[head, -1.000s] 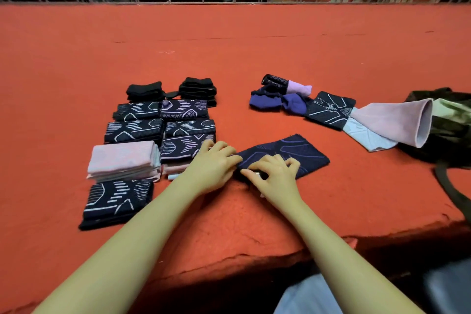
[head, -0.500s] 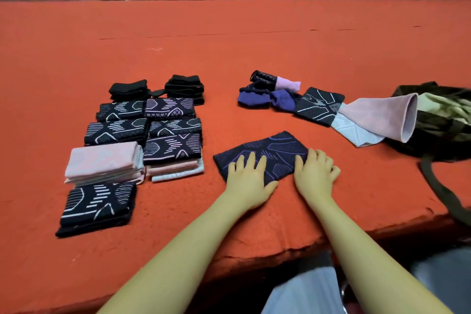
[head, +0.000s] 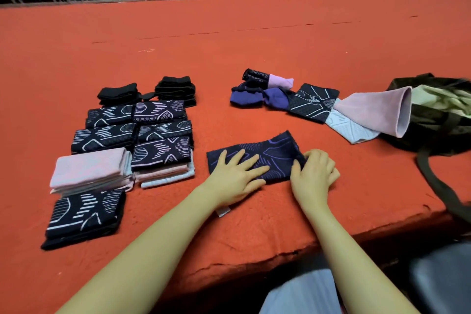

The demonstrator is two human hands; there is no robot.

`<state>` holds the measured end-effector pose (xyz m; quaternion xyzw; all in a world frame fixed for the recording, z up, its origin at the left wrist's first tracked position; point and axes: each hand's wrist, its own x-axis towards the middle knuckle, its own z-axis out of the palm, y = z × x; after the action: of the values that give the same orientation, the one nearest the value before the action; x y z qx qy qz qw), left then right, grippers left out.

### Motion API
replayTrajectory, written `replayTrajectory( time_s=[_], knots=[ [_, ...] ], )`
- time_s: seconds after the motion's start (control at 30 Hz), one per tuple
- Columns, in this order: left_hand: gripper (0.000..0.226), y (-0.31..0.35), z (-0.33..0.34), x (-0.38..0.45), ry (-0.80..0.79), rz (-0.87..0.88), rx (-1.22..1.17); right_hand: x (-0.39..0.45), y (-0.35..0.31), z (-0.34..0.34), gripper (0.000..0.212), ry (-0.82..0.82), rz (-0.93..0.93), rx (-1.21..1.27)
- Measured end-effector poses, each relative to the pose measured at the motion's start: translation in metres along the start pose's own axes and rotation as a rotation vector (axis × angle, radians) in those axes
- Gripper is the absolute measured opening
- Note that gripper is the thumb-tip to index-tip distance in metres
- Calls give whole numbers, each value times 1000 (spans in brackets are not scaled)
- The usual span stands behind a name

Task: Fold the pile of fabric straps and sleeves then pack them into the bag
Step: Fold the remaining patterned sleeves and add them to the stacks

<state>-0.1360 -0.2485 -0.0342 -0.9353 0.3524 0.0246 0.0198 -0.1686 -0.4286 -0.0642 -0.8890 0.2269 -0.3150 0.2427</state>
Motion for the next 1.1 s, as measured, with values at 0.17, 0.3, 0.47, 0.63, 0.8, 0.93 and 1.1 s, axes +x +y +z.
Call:
replayTrajectory(
  time_s=[0.17,0.3,0.47,0.63,0.8,0.93,1.1],
  knots=[
    [50,17,8,0,5,-190,-362,2,2,-1,17,6,-28,179],
    [53,16,11,7,9,-242,-299,-1,-2,0,20,-57,-260,229],
    [54,-1,3,7,-4,-256,-271,-5,-6,-1,20,-221,-530,231],
    [52,-11,3,-10,125,-375,-29,-2,-14,5,34,-385,-666,168],
    [48,-21,2,-13,147,-361,69,-7,-21,2,42,-491,-751,111],
    [45,-29,1,-7,167,-349,117,-4,-25,-1,33,-528,-578,177],
    [45,-37,-2,6,145,-357,153,3,-33,7,67,-554,-640,-114]
  ],
)
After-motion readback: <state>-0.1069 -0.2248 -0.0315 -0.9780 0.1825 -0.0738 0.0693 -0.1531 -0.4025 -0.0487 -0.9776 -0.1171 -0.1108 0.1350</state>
